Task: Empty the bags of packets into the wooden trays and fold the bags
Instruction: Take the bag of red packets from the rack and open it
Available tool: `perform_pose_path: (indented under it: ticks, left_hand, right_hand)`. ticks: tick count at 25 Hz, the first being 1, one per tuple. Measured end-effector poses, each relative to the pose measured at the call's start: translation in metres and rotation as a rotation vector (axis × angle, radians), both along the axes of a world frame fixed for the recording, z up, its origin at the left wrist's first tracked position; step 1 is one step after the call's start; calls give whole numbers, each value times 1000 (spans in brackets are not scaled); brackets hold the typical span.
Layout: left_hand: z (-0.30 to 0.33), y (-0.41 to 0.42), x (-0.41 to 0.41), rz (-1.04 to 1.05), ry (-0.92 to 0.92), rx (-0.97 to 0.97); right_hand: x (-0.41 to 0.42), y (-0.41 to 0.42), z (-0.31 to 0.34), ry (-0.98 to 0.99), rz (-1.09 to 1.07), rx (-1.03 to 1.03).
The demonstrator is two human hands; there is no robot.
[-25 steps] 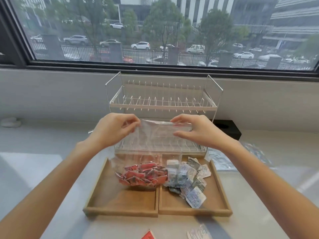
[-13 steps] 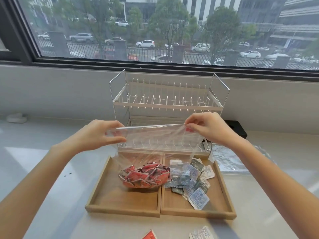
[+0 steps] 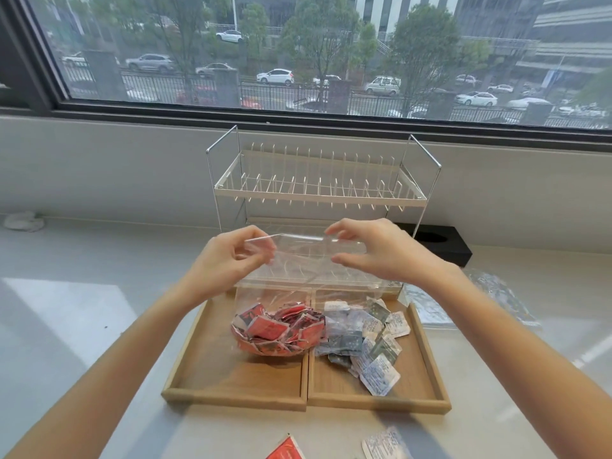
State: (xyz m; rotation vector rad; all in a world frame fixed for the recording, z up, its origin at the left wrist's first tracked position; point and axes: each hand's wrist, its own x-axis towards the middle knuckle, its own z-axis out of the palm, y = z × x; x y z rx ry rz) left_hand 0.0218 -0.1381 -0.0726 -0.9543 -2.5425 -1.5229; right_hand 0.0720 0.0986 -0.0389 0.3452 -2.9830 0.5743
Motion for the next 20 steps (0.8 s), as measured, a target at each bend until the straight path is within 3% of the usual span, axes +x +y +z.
perform_pose_path:
  ticks: [7,14,20]
  left_hand:
    - [-7,4,4,47,32,57]
    - [-18,-6,4,103,-114,47]
    - [-17,2,14,31,-92,99]
  right_hand:
    - [-3,-14,-13,63,31,-218]
    - [-6,-14,-13,41,28,-297]
    - [-13,-18,4,-557,22,-341]
